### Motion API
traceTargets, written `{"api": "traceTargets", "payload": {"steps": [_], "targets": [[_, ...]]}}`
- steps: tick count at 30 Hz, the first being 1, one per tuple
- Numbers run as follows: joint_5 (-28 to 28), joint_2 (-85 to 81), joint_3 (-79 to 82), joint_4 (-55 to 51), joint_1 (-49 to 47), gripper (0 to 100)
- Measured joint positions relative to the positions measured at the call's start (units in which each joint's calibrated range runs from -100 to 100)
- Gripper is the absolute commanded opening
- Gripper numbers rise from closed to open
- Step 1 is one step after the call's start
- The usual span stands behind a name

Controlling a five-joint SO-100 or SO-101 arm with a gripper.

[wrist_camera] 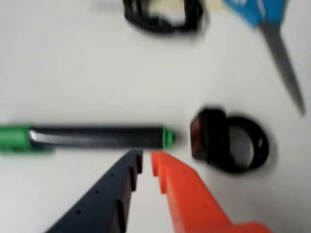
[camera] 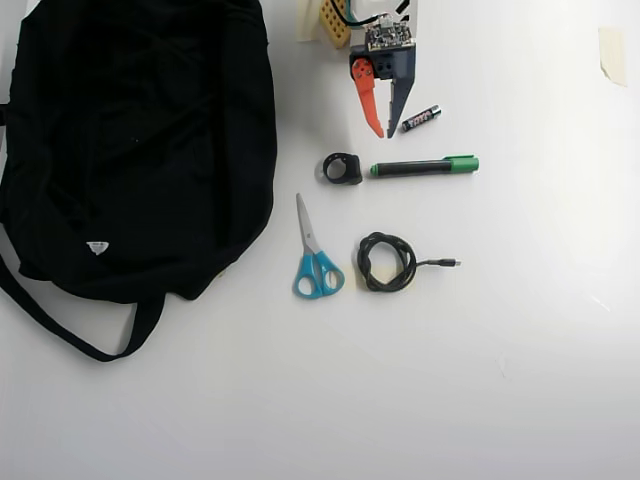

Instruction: Put the green marker into the black bag

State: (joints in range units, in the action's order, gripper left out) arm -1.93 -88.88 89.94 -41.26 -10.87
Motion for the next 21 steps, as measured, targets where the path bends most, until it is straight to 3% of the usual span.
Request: {"api": "traceTargets", "payload": {"steps": [10,21], "targets": [[0.00,20.09,-18.87,11.59,0.07,3],[0.20,42.59,-43.40,12.88,0.15,3]]}}
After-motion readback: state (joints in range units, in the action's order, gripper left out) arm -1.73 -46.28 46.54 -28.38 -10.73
